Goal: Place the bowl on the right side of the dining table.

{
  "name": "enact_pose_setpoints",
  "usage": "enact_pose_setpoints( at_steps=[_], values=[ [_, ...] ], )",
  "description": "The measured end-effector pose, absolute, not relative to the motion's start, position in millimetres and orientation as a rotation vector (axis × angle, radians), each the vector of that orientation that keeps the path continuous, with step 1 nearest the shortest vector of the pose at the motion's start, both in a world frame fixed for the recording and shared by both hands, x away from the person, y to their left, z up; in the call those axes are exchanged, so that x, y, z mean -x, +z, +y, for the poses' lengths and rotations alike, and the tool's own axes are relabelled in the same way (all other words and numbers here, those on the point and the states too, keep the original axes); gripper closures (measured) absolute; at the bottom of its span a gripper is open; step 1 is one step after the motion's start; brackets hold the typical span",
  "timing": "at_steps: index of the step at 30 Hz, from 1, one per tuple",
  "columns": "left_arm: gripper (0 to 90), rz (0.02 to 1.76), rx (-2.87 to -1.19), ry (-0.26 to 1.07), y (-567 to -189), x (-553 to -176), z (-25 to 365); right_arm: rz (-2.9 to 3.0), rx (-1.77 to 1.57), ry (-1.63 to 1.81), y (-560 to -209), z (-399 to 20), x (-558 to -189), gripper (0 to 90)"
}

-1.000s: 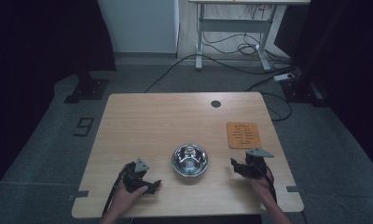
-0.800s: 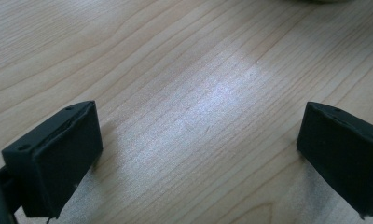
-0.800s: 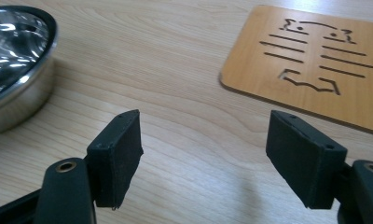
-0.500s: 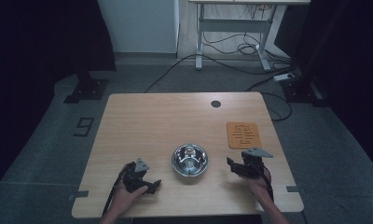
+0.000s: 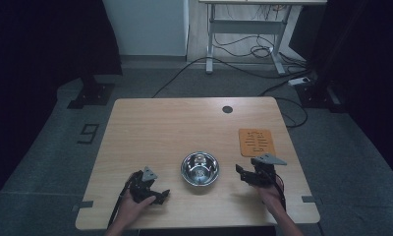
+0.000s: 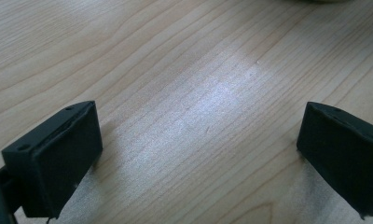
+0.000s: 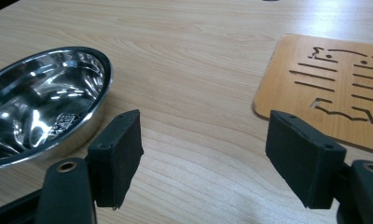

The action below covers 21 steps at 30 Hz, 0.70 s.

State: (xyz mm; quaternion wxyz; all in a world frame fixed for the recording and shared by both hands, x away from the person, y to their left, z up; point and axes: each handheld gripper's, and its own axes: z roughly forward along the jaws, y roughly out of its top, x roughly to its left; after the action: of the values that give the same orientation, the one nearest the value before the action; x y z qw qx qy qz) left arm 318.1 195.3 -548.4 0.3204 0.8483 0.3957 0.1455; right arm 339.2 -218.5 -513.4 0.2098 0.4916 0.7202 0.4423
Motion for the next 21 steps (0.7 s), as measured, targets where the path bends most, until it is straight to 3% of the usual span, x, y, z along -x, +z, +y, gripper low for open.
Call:
enact_pose_setpoints(
  at_steps=[21],
  values=[
    [0.0,1.040,-2.229,0.383,-548.4,-318.1,195.3,2.017,-1.364,1.298,-507.0,-204.9,-339.0,26.9]
  ],
)
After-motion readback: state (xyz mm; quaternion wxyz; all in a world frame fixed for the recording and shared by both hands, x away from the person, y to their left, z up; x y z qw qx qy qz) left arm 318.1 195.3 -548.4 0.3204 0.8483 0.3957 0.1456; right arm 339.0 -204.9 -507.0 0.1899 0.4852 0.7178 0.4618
